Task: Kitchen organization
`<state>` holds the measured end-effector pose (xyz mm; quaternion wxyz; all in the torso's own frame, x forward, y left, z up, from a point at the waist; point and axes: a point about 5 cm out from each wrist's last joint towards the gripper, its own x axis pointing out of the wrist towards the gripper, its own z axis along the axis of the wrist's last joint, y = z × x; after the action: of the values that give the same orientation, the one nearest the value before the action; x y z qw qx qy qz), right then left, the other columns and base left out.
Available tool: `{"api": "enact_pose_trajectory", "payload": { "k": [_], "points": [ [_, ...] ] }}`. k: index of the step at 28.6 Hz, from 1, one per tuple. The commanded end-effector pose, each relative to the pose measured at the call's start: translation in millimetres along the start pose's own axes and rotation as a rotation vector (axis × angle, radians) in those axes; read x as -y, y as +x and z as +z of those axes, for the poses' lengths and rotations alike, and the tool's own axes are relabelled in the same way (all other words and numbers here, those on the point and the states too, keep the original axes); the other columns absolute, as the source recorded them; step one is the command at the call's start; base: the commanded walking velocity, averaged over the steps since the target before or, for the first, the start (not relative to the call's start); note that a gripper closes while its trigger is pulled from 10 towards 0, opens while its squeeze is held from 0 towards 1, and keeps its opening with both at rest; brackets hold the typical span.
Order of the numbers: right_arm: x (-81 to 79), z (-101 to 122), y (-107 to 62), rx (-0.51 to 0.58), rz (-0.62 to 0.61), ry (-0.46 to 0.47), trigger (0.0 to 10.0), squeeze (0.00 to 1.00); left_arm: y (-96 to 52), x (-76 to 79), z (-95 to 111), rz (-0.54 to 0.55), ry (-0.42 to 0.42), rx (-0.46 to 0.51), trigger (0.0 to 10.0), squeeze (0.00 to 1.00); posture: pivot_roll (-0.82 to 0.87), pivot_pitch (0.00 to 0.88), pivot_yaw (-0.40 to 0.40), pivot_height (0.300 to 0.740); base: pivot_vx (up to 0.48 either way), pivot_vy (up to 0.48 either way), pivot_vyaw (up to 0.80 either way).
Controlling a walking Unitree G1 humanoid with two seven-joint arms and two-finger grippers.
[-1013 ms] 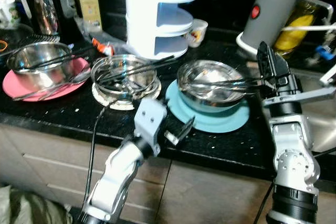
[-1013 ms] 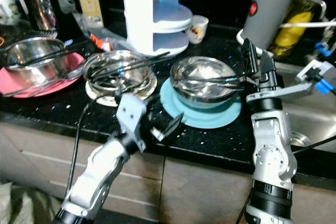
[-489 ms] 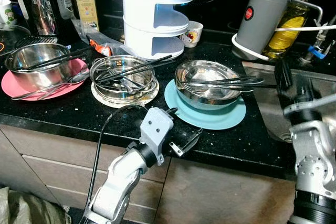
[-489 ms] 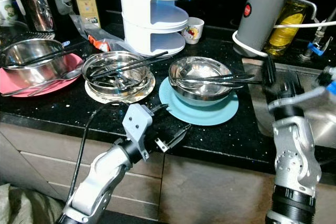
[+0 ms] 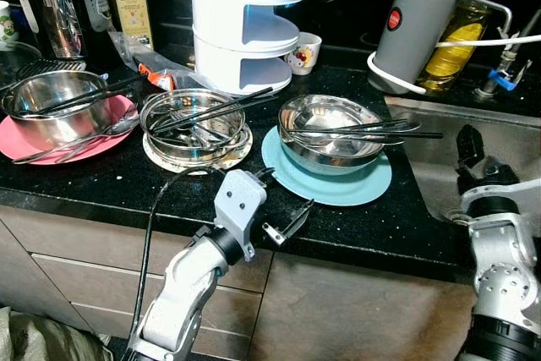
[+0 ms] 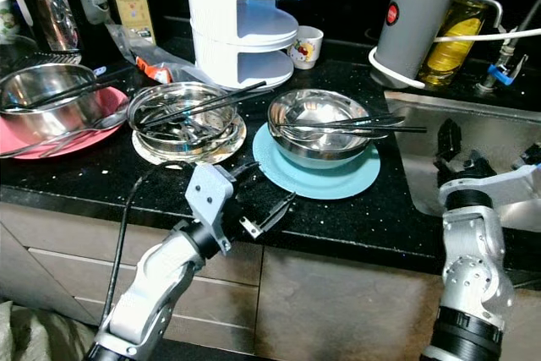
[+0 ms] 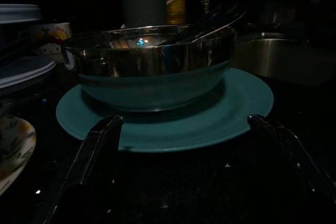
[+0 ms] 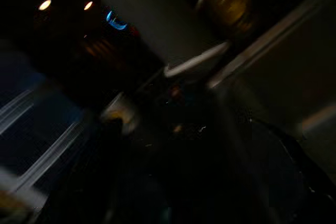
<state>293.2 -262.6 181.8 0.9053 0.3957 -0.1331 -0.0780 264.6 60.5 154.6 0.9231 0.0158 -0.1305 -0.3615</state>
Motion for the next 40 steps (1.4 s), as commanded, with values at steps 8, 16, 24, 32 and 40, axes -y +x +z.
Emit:
{"api": "enact_pose_trajectory", "payload": {
  "k": [8, 16, 24, 32, 40],
  "points": [
    [-24.9, -18.8, 2.6, -0.041, 0.075, 0.121, 10.0, 0.0, 2.0, -4.3, -4.2, 0.011, -0.001, -0.012, 10.0, 0.0, 0.08, 0.0, -0.099, 0.74, 0.0, 0.0, 0.0],
    [-28.2, -19.5, 2.5, -0.047, 0.082, 0.126, 9.6, 0.0, 2.4, -4.4, -4.5, 0.013, 0.0, -0.007, 10.0, 0.0, 0.08, 0.0, -0.101, 0.74, 0.0, 0.0, 0.0],
    [-32.2, -18.8, 1.9, -0.034, 0.107, 0.135, 0.0, 0.0, 4.0, -4.0, -4.7, 0.009, 0.001, -0.006, 10.0, 0.0, 0.07, 0.0, -0.099, 0.74, 0.0, 0.0, 0.0],
    [-36.0, -13.2, 1.3, -0.01, 0.139, 0.152, 0.0, 0.0, 4.6, -4.1, -4.5, 0.012, 0.002, -0.004, 10.0, 0.0, 0.07, 0.0, -0.1, 0.74, 0.0, 0.0, 0.0],
    [-59.1, 6.2, 0.8, 0.071, 0.306, 0.07, 0.0, 0.0, 5.9, -5.7, -4.0, 0.017, 0.001, 0.001, 10.0, 0.0, 0.08, 0.0, -0.099, 0.74, 0.0, 0.0, 0.0]
  ]
}}
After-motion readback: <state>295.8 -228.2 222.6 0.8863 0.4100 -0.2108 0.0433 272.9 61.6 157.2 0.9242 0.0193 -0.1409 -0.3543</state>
